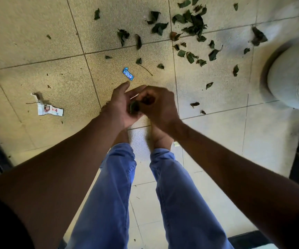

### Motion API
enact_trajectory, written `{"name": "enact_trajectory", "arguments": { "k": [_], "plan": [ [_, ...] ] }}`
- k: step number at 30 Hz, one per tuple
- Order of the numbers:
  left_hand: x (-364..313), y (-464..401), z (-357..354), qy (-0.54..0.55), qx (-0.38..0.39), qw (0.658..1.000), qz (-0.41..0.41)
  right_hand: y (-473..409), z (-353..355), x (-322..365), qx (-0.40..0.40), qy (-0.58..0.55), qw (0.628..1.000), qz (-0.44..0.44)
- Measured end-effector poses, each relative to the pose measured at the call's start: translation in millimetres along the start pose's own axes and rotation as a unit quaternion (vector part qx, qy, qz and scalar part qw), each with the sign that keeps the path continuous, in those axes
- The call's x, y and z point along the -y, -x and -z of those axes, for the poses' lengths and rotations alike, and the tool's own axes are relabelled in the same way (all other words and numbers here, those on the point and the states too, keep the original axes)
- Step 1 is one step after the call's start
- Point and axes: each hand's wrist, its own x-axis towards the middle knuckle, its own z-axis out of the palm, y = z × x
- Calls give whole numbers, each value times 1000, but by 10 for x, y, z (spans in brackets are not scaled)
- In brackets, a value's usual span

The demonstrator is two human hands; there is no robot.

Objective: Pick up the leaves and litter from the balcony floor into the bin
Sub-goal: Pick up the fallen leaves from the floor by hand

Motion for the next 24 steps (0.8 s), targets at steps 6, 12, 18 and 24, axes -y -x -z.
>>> {"name": "enact_trajectory", "arguments": {
  "k": [6,12,18,24],
  "plan": [
    [34,-22,75,95,21,995,-9,114,-176,313,67,230,965,102],
    [-179,-43,186,166,9,986,-31,-68,-43,348,-75,183,969,146],
    [-396,-132,285,151,-24,988,-24,-863,62,-480,-119,269,955,-44],
    [-467,-161,417,117,-26,992,-31,-1233,-109,-577,-113,260,959,-10]
  ]
}}
